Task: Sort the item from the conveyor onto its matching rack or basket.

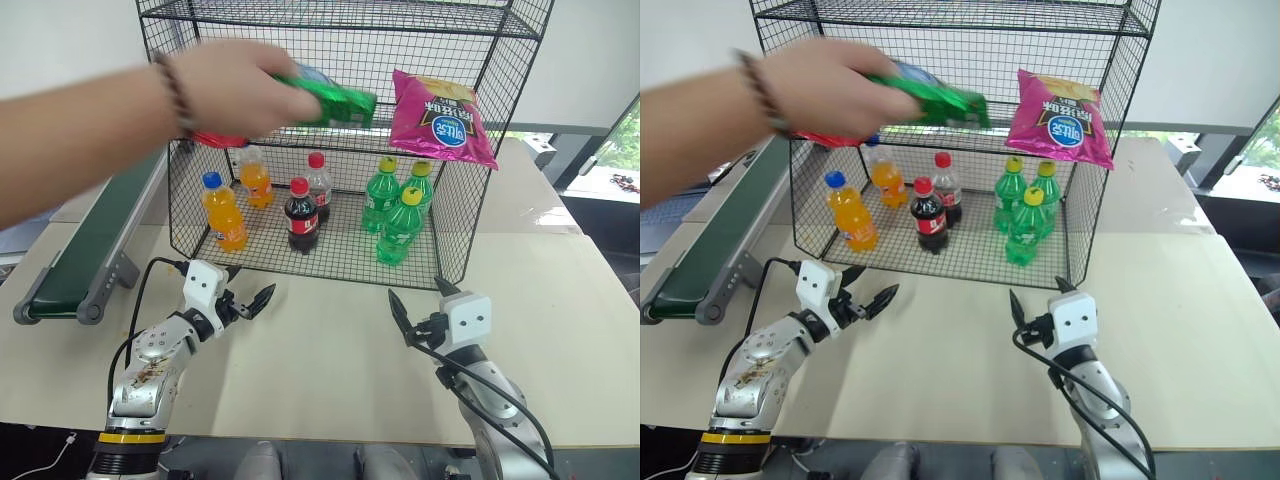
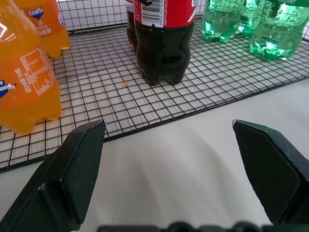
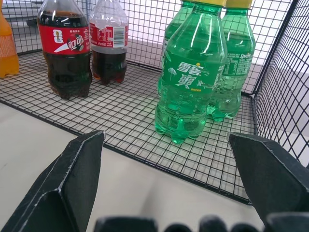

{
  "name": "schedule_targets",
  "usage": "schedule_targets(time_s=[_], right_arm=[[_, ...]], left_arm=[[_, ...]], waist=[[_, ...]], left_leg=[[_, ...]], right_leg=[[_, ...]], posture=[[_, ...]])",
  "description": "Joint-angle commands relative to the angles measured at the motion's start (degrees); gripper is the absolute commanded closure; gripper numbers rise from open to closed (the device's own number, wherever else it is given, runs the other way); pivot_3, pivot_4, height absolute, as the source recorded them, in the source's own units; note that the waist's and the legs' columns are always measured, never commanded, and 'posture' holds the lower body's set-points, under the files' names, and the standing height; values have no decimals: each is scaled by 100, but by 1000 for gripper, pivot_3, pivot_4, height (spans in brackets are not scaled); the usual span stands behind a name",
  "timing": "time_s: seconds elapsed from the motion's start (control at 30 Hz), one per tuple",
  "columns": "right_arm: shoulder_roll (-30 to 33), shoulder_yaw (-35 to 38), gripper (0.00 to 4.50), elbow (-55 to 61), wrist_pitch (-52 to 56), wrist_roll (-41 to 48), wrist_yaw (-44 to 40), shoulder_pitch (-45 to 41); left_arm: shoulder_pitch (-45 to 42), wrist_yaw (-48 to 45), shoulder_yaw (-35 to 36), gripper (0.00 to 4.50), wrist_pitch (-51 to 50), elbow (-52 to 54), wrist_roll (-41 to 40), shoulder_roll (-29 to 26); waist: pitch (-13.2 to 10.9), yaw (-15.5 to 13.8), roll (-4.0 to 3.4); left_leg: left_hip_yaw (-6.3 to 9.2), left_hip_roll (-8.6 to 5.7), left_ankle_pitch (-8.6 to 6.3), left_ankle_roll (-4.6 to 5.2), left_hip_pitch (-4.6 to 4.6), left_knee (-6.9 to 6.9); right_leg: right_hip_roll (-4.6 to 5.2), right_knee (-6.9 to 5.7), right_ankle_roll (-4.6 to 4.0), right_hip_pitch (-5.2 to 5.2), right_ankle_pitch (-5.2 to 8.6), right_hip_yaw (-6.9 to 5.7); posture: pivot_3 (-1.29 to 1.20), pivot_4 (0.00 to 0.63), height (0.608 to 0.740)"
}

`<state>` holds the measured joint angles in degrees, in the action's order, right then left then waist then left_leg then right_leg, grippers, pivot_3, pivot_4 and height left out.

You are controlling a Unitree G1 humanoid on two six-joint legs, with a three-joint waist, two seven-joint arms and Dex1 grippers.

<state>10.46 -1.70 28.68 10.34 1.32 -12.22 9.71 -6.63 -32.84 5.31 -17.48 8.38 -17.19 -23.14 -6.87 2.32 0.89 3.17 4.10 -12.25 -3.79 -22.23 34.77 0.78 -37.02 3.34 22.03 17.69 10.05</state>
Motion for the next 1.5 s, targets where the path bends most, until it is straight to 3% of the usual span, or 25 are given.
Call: schedule_targets(time_s=[0.03, 1.03, 1.33, 1.5], right_arm=[[-11, -3, 0, 74, -201, 20, 9, -67], [25, -120, 0, 259, 178, 149, -125, -330], [483, -127, 0, -106, 746, 1183, -1293, -1696], [844, -283, 0, -135, 1108, 2107, -2421, -2434]], left_arm=[[-54, -17, 50, 40, 160, 113, -25, -20], [316, 184, 282, 40, -57, 359, -221, -7], [1007, 295, 1072, 40, -1064, 1471, -1099, -278], [1946, 703, 2275, 40, -1829, 2543, -2525, -152]], waist=[[0, 0, 0], [0, 12, 0], [-1, 30, 1], [-3, 42, 4]], left_leg=[[0, 0, 0, 0, 0, 0], [0, 0, 0, 0, 1, -1], [1, 0, -2, 3, 3, 0], [-1, 0, -7, 12, -2, 3]], right_leg=[[0, 0, 0, 0, 0, 0], [0, 0, 0, 0, 0, 0], [0, -1, 0, -2, 0, 0], [3, 4, 0, -1, 0, 0]], posture=[[0, 150, 740], [0, 150, 740], [0, 150, 740], [0, 150, 740]])
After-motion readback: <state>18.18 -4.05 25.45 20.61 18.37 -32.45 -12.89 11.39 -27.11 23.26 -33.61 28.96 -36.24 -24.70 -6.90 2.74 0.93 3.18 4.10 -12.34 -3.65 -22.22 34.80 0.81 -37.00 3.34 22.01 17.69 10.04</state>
